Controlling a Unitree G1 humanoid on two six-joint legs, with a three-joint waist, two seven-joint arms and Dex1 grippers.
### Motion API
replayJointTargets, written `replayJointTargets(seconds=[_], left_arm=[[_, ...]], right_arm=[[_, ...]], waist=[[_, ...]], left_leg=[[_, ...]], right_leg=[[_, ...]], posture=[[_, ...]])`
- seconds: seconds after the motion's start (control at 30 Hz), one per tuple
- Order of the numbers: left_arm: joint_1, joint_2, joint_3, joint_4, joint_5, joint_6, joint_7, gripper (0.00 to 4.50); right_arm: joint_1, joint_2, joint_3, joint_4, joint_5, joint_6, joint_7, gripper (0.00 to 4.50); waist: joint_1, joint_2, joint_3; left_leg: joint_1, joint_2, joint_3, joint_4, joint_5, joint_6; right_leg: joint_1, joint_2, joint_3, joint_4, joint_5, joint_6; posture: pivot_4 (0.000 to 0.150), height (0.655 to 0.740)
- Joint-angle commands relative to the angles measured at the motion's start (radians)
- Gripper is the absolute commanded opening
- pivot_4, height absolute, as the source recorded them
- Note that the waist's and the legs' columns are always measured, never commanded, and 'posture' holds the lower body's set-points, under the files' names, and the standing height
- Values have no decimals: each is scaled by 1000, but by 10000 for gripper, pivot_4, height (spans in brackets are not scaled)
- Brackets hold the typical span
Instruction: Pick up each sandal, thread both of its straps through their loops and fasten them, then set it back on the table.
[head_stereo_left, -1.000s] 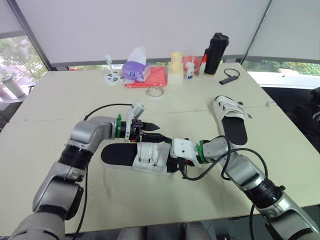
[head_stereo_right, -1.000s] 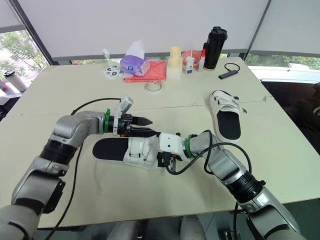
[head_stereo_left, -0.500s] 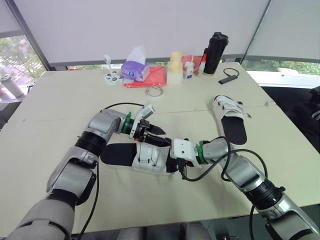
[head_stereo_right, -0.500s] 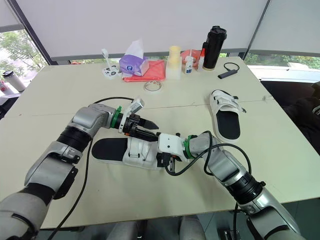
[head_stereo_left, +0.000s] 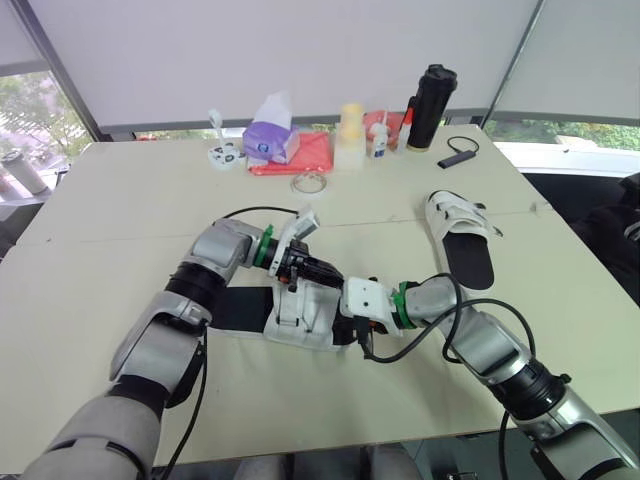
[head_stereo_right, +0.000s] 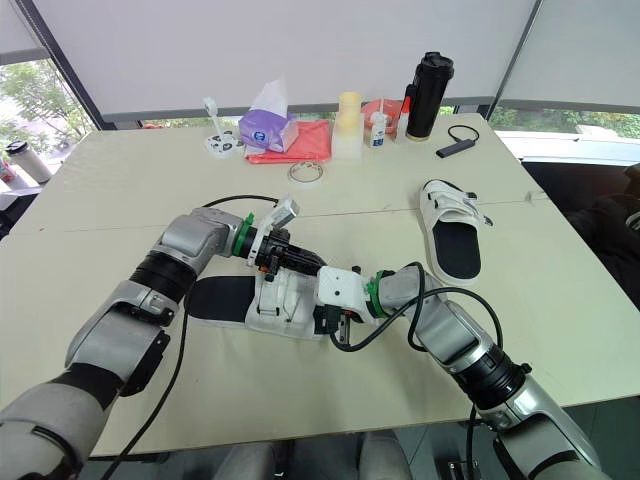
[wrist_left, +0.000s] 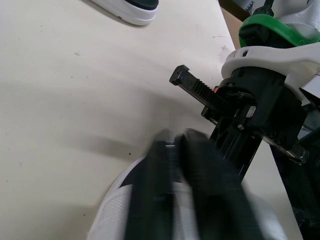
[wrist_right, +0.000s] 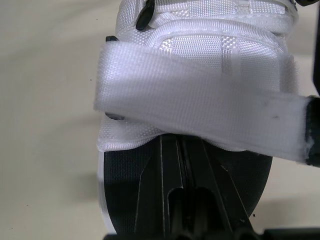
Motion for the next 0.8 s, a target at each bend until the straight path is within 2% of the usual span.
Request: replayJointTargets(seconds=[0.03, 0.43, 0.8], left_arm=[[-24, 1, 27, -26, -5, 17, -19, 409], [-34, 37, 198, -103, -113, 172, 19, 409], [26, 64, 285, -121, -144, 151, 118, 409]], right_arm=[[21, -18, 22, 43, -34, 25, -1, 0], [26, -19, 20, 38, -34, 26, -3, 0], [25, -26, 33, 39, -38, 20, 11, 0]], waist=[[0, 0, 0], [0, 0, 0], [1, -1, 1]], left_leg=[[0, 0, 0, 0, 0, 0], [0, 0, 0, 1, 0, 0], [1, 0, -1, 3, 1, -1]], right_leg=[[0, 0, 0, 0, 0, 0], [0, 0, 0, 3, 0, 1], [-1, 0, 0, 9, -1, 2]], posture=[[1500, 7400], [1500, 7400], [1500, 7400]])
